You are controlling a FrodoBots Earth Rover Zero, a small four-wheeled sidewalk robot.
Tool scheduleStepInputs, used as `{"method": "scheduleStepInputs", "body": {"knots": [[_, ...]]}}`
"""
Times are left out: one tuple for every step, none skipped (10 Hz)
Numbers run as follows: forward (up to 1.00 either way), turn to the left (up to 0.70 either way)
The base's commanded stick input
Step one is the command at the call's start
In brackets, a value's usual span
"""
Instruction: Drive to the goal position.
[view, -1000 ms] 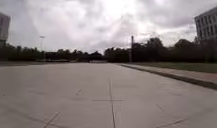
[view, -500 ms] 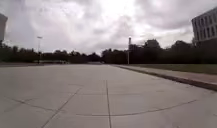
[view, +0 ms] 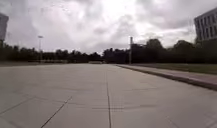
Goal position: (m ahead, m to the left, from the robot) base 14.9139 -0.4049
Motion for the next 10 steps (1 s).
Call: {"method": "scheduleStepInputs", "body": {"knots": [[1.00,0.00],[1.00,0.00],[1.00,0.00],[1.00,0.00],[1.00,0.00],[1.00,0.00],[1.00,0.00],[1.00,0.00],[1.00,0.00],[1.00,0.00]]}}
